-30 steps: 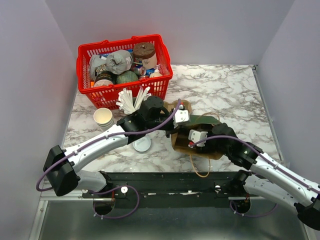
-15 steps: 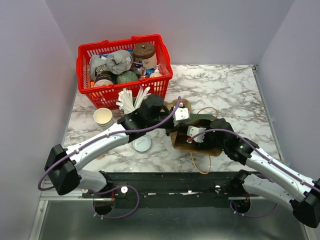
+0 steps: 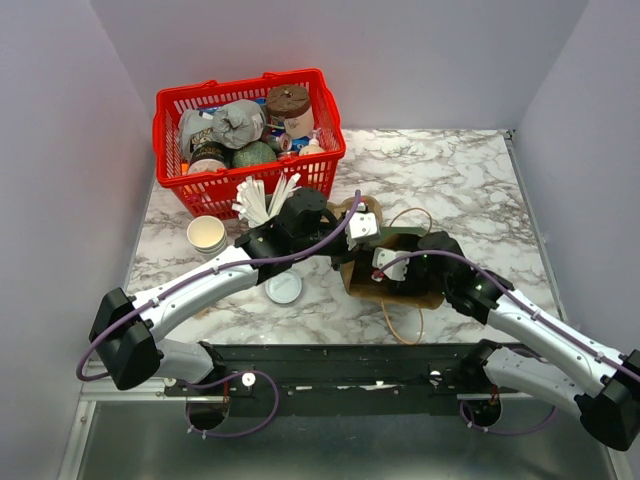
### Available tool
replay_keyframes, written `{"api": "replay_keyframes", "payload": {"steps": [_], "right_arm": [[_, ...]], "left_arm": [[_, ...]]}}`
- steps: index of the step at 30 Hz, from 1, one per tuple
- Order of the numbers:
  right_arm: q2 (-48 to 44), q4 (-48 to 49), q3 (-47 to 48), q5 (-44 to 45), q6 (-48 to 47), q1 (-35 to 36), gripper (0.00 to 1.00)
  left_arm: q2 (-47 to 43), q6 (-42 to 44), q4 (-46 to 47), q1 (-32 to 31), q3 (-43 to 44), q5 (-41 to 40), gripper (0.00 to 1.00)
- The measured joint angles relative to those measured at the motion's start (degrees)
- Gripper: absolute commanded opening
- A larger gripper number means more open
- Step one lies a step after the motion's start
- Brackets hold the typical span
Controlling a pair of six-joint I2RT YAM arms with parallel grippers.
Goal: Pack the takeout coffee
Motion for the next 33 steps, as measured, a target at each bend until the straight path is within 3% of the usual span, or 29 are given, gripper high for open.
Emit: {"api": "replay_keyframes", "payload": {"steps": [6, 11, 33], "right_arm": [[0.57, -0.04, 0.39, 0.00, 0.04, -0.17, 0.06], [0.22, -0.09, 0.44, 0.02, 0.07, -0.20, 0.01], [2.99, 0.50, 2.08, 4.20, 2.67, -0.17, 0.01]], "left_arm": [[0.02, -0.26, 0.22, 0.20, 0.00, -0.04, 0.01], [0.02, -0.33, 0.24, 0.20, 0.00, -0.04, 0.01], [0.57, -0.92, 1.92, 0.94, 0.00, -1.29, 0.00]]}}
